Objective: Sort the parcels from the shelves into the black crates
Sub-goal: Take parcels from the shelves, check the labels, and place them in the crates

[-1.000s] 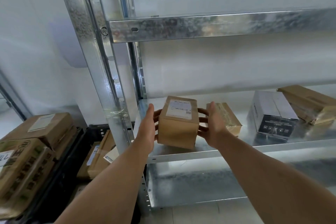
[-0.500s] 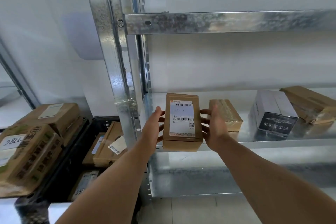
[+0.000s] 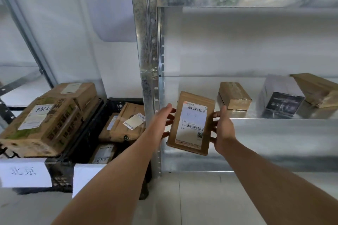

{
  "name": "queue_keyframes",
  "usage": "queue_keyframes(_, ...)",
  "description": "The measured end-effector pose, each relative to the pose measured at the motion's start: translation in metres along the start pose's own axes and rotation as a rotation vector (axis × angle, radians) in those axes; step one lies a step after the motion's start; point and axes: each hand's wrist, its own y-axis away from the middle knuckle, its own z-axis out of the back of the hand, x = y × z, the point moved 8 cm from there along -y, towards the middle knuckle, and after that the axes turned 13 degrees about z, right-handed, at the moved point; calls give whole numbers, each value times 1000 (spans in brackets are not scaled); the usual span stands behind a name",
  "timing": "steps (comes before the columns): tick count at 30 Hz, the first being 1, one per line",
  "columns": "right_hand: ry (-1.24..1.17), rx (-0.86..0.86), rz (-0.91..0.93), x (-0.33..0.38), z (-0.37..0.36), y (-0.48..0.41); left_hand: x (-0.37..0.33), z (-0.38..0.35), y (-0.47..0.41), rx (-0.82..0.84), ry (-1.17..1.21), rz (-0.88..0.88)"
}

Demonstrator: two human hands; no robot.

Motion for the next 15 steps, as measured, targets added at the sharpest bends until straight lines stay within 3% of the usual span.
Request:
queue_keyframes(8,25,139,-11,-36,-12,57,44,42,23,101,76,91)
queue_keyframes(15,52,313,-106,-75,-101,93,58,141,59,-136,69,38)
